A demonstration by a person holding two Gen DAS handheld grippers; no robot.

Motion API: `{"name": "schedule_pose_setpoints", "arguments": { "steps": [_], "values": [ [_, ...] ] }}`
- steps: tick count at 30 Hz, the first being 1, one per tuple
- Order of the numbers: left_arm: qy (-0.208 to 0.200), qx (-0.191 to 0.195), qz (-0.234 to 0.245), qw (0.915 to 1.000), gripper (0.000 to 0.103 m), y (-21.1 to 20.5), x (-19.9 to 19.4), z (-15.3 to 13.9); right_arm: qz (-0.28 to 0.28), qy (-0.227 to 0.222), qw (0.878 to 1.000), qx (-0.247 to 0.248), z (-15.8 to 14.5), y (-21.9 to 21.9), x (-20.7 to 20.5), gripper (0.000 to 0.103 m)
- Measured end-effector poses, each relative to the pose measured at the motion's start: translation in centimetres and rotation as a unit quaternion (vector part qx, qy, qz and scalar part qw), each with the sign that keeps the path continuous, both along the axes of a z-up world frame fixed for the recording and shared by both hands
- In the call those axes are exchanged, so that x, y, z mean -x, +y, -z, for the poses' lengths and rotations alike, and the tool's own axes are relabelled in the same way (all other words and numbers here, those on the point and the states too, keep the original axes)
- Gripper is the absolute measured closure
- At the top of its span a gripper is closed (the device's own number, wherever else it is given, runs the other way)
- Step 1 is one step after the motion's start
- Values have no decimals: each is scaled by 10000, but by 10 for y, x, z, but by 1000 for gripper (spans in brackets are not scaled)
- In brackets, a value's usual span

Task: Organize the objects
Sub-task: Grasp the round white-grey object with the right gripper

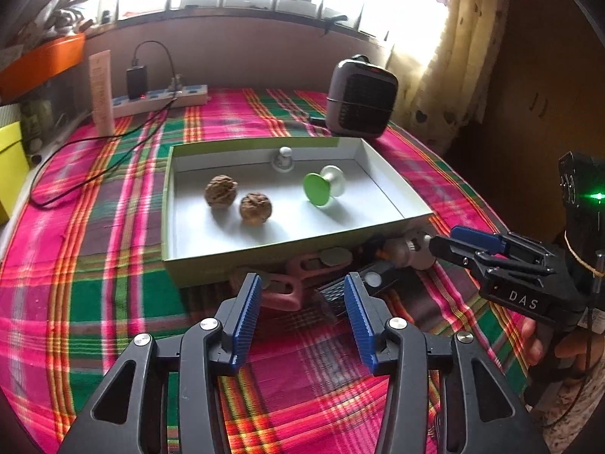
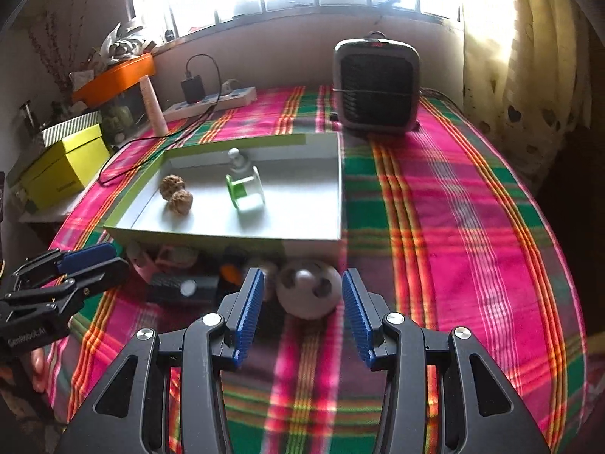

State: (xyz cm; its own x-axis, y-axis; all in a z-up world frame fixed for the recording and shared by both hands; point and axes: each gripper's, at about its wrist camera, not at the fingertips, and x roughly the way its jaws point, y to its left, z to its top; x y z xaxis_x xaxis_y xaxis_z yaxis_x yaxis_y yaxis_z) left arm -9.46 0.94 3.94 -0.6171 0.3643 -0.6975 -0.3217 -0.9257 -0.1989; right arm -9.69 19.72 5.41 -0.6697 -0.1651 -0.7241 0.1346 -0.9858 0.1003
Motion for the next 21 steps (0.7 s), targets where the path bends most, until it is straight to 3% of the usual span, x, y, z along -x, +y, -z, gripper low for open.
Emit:
{"name": "schedule_pose_setpoints", "arguments": {
  "steps": [9,21],
  "values": [
    [-73,118,351,9993,58,22,5,3,-65,-165,9998,-7,14,8,8,58],
    [-193,253,422,9986,58,30,10,9,-293,-341,9990,8,21,4,21,54]
  ]
}}
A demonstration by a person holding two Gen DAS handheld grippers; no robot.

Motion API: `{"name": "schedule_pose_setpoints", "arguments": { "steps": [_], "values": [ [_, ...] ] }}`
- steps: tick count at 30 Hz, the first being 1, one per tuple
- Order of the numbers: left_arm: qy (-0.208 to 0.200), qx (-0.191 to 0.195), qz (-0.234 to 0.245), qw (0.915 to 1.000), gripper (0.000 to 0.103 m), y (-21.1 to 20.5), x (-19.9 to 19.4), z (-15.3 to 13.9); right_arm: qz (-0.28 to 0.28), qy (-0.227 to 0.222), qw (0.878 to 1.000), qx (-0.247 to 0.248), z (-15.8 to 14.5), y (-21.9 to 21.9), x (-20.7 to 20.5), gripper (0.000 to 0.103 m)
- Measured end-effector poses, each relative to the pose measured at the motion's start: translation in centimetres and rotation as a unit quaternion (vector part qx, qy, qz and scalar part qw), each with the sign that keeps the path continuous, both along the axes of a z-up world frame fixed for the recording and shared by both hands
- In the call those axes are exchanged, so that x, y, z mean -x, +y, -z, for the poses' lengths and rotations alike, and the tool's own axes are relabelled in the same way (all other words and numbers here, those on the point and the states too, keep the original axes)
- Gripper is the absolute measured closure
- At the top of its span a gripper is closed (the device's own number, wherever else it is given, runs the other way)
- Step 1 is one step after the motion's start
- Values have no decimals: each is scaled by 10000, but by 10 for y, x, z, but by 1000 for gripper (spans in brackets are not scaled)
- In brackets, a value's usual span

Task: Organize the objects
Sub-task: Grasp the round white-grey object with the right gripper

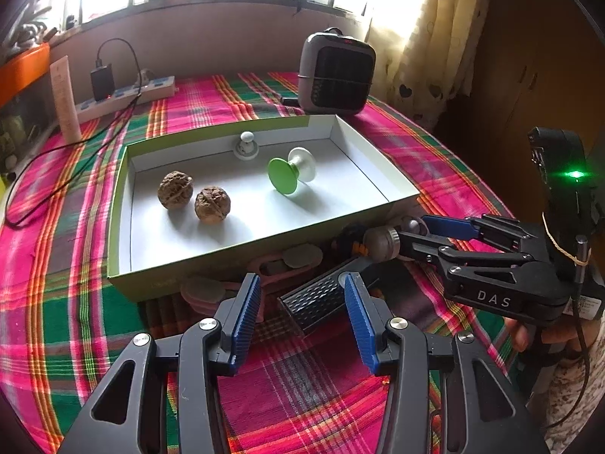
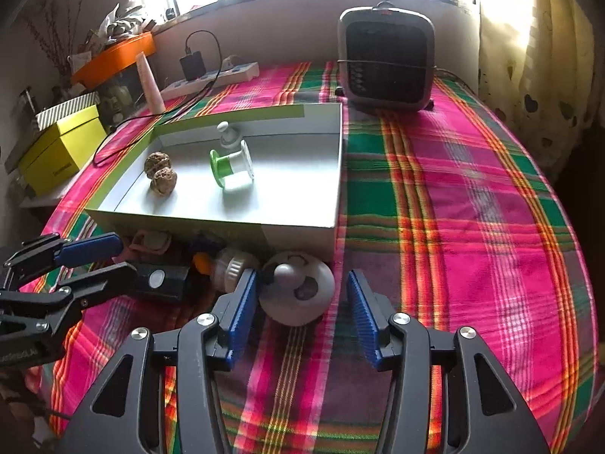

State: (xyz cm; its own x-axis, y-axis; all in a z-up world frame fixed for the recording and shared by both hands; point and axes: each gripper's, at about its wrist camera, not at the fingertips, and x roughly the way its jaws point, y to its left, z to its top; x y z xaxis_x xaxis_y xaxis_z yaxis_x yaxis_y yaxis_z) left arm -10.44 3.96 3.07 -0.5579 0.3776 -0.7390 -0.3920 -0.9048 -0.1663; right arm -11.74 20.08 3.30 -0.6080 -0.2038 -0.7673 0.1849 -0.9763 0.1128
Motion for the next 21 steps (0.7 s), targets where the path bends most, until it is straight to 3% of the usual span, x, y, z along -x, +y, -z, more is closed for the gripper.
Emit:
{"name": "schedule_pose_setpoints", "arguments": {
  "steps": [6,13,21],
  "values": [
    [-18,30,78,10000,58,5,0,1,7,44,10000,-15,0,4,-3,54],
    [-63,90,157,9998,58,14,-4,3,-19,117,9999,83,-3,10,-9,64],
    [-105,107,242,9996,57,21,-13,4,15,147,9998,109,-4,15,-18,66]
  ]
}}
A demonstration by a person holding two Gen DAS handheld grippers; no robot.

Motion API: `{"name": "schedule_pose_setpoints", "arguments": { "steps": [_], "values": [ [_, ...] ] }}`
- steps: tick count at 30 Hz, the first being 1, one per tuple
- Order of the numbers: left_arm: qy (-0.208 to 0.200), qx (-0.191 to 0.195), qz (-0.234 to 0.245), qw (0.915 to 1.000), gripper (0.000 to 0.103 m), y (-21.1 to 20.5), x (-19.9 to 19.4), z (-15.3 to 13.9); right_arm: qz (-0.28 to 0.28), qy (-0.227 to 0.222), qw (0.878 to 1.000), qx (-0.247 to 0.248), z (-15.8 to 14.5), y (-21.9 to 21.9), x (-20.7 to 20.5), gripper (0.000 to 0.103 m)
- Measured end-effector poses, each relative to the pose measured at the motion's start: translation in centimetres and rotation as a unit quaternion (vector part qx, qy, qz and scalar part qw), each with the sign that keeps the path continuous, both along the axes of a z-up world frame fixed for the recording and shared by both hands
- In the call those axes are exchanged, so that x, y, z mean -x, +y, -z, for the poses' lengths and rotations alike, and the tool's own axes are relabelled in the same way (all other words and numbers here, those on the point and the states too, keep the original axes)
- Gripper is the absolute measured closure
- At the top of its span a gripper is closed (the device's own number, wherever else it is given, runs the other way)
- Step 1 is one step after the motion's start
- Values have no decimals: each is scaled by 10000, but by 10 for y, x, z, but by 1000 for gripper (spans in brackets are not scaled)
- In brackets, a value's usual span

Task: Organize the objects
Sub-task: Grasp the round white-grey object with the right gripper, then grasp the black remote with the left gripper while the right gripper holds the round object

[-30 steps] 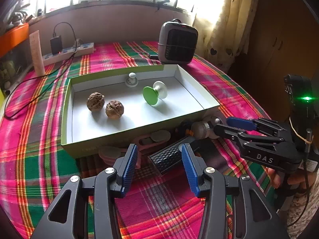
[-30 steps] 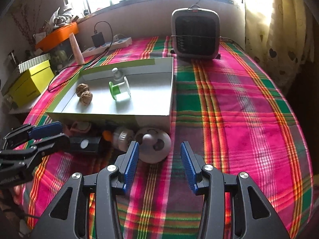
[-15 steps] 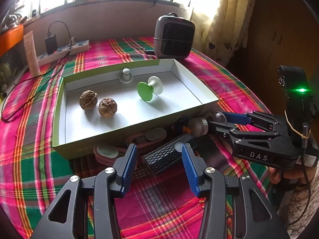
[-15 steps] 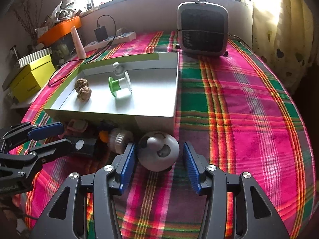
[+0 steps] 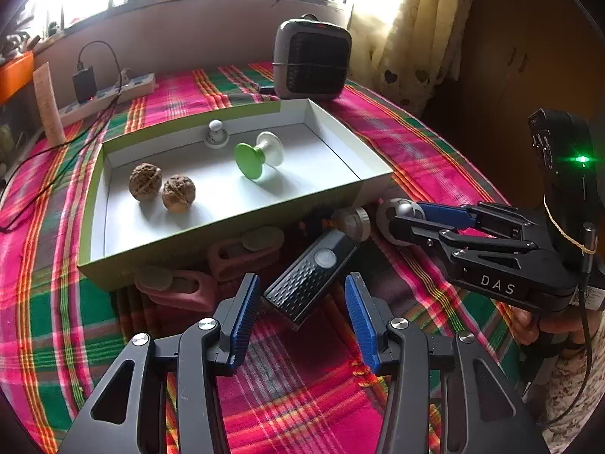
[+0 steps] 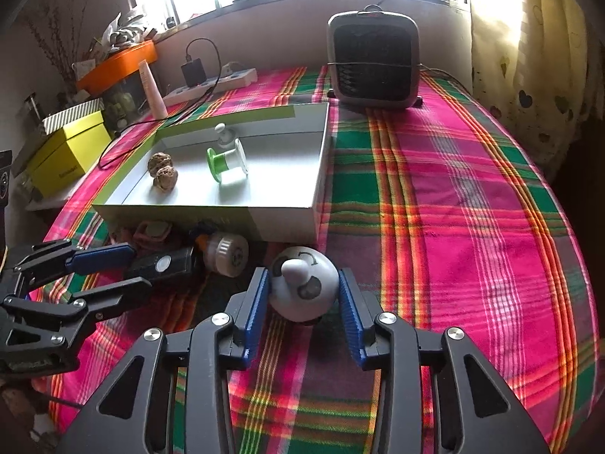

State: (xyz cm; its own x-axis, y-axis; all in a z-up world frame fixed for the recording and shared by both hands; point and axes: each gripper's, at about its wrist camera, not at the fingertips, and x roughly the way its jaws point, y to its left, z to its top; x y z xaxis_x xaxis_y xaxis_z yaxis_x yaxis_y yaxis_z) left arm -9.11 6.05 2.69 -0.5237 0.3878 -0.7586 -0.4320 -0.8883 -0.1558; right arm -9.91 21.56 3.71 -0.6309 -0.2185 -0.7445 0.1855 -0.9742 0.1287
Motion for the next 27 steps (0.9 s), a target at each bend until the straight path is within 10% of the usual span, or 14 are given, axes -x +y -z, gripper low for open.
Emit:
{"name": "schedule_pose_setpoints", "arguments": {
  "steps": [27],
  "values": [
    [-200,107,133,9997,57,29,7,9,15,19,9997,253,0,17,-18,75]
  ]
}}
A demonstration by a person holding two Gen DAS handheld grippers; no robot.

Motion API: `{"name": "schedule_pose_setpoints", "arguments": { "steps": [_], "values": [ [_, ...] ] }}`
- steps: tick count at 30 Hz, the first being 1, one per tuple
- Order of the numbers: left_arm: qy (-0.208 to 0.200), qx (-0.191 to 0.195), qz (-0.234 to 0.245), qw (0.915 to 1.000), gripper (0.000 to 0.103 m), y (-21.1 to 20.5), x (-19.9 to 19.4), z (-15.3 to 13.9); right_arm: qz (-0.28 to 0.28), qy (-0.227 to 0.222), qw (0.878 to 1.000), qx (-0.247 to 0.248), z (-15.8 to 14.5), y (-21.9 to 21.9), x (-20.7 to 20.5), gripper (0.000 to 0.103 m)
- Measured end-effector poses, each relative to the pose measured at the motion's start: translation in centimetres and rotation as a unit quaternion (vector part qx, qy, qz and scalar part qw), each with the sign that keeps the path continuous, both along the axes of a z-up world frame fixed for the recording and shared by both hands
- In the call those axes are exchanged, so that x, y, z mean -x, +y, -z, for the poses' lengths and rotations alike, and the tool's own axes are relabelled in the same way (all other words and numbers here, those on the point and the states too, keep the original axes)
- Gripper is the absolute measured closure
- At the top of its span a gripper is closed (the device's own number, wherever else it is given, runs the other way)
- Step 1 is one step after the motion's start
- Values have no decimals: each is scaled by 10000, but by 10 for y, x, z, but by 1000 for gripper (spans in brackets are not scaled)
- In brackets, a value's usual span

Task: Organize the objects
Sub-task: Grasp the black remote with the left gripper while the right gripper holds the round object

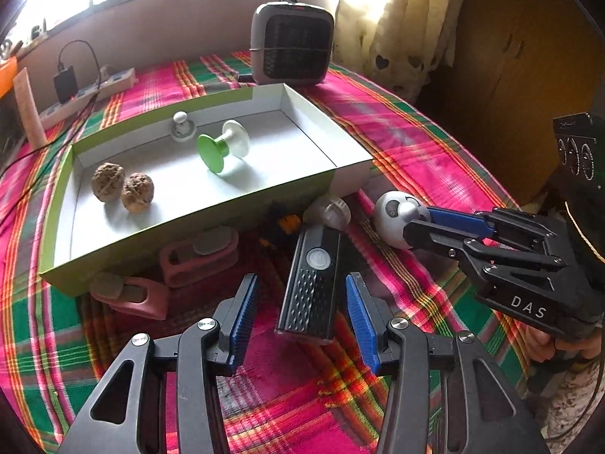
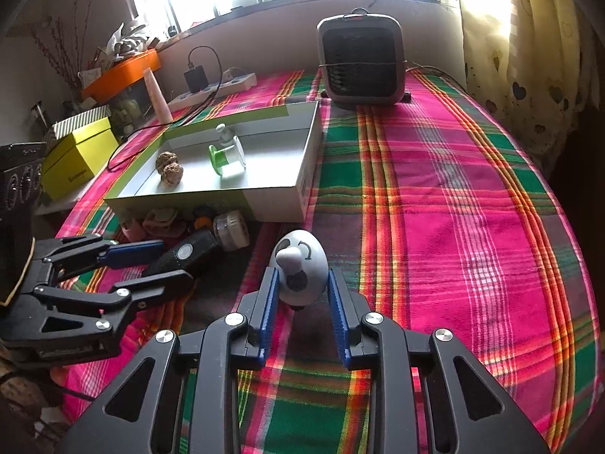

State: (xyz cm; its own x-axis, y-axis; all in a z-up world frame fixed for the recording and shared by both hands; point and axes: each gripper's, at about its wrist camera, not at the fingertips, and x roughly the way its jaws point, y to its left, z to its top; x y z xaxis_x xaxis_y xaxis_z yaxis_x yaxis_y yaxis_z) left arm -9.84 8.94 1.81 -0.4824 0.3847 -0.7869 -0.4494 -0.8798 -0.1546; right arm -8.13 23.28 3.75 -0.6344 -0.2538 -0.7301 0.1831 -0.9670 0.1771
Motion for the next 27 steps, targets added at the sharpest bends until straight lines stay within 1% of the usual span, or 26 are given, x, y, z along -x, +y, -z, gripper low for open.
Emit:
{"name": "schedule_pose_setpoints", "arguments": {
  "steps": [9,11,14,15,24,27],
  "values": [
    [17,-1,-103,9999,58,1,2,2,-69,-62,9998,154,1,1,7,75],
    [26,8,-118,9999,59,1,2,2,-28,-145,9996,230,2,2,12,69],
    [21,-30,-146,9999,59,0,3,2,-12,-213,9992,329,4,3,16,62],
    [22,-32,-153,9999,59,0,4,2,-31,-228,9991,349,5,2,17,62],
    [72,11,-193,9998,59,2,4,2,-76,-190,9998,89,5,-5,21,61],
    [85,29,-224,9997,63,3,4,2,-92,-178,9998,6,5,-7,21,61]
  ]
}}
